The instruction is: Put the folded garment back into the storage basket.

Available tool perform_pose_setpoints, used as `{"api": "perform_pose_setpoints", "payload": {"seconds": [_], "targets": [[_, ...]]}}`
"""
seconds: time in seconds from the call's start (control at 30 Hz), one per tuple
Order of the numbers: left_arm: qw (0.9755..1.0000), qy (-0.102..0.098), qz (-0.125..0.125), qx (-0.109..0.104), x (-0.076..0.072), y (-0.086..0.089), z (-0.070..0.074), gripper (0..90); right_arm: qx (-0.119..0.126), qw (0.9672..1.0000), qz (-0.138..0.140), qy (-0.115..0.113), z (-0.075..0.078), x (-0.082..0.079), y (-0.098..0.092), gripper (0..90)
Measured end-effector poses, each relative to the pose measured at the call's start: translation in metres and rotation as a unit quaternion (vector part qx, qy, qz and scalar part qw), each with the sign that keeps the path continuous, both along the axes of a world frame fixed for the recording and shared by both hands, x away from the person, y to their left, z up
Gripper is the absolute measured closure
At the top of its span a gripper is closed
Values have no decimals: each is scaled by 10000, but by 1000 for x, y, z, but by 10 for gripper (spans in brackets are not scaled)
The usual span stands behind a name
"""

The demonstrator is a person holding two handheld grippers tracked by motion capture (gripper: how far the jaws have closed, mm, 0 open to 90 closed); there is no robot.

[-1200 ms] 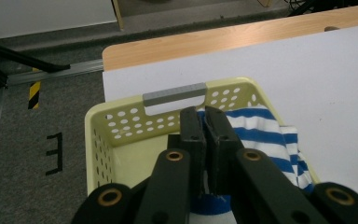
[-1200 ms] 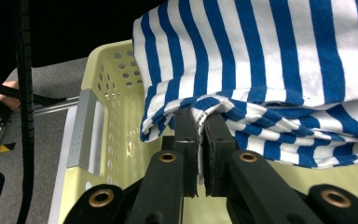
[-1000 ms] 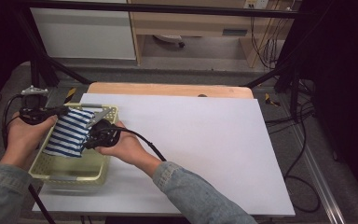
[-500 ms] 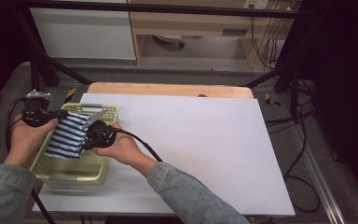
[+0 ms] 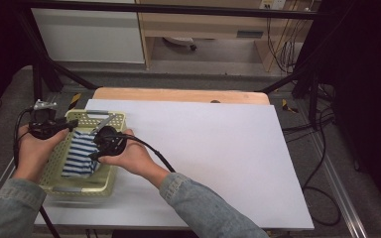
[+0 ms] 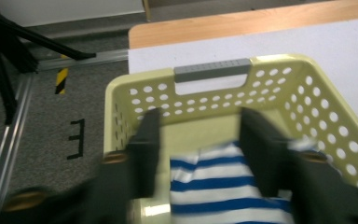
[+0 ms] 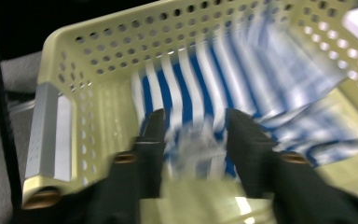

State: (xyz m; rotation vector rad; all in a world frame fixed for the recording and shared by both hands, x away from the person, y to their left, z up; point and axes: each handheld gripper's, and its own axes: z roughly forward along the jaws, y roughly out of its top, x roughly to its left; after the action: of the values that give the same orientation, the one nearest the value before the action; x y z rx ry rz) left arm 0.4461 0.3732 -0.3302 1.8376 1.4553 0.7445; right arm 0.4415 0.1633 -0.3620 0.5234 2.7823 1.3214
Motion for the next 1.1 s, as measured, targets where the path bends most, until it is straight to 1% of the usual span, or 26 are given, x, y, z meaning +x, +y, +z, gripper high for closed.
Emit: {"api": "perform_pose_setpoints", "payload": {"seconds": [0.03,0.1,0.17,0.2,0.27,0.33,0.4,0.47,0.5,0.57,0.6,0.67,0.7,0.73,0.77,0.83,0.87,0.9,0.93,0.97,1.0,1.07,1.1], "targets": [[10000,-39,6,18,-2,-3,0,364,10,10000,-40,-13,2,-1,-3,439],[9999,-98,-46,29,-5,-10,1,281,70,9999,-113,-85,7,-3,-12,392],[9998,-150,-149,20,-9,-18,3,257,111,9997,-203,-106,14,-4,-25,338],[9997,-164,-182,18,-11,-21,3,226,151,9995,-245,-163,18,-5,-33,318],[9995,-201,-234,-90,-15,-28,4,195,277,9986,-385,-236,26,-7,-49,287],[9990,-267,-287,-194,-21,-35,6,174,348,9977,-491,-303,35,-9,-67,245],[9982,-413,-338,-261,-28,-42,7,157,393,9968,-587,-377,43,-12,-87,203],[9973,-561,-339,-339,-37,-49,9,133,388,9955,-731,-470,50,-13,-107,156],[9966,-614,-366,-412,-40,-52,10,119,367,9944,-827,-547,53,-13,-118,138],[9945,-715,-439,-626,-48,-56,11,113,389,9917,-1075,-580,58,-12,-137,103],[9938,-748,-447,-697,-51,-57,12,108,389,9902,-1187,-621,60,-11,-146,93],[9932,-857,-422,-659,-58,-61,15,92,441,9871,-1368,-704,64,-9,-163,71],[9927,-894,-423,-687,-61,-63,16,91,444,9858,-1455,-710,65,-8,-170,62],[9918,-919,-481,-749,-64,-66,17,90,426,9846,-1519,-748,66,-8,-176,53],[9910,-948,-553,-770,-68,-69,18,82,432,9833,-1551,-854,67,-8,-182,42],[9900,-1014,-702,-682,-75,-77,18,59,418,9805,-1615,-1034,67,-8,-192,36],[9896,-1024,-769,-656,-78,-81,17,60,415,9791,-1686,-1063,67,-8,-196,38],[9891,-1021,-836,-649,-81,-85,16,59,423,9772,-1788,-1066,66,-7,-200,40],[9885,-1033,-909,-634,-84,-88,13,59,430,9745,-1921,-1080,65,-6,-204,48],[9884,-1020,-937,-619,-87,-92,10,59,396,9724,-2024,-1095,64,-5,-207,52],[9887,-988,-951,-602,-89,-94,6,59,400,9711,-2083,-1097,63,-4,-210,49],[9886,-941,-979,-642,-93,-99,-3,65,548,9670,-2242,-1079,62,-2,-218,50],[9886,-939,-979,-660,-95,-100,-8,65,589,9656,-2304,-1048,61,-1,-222,50]]}}
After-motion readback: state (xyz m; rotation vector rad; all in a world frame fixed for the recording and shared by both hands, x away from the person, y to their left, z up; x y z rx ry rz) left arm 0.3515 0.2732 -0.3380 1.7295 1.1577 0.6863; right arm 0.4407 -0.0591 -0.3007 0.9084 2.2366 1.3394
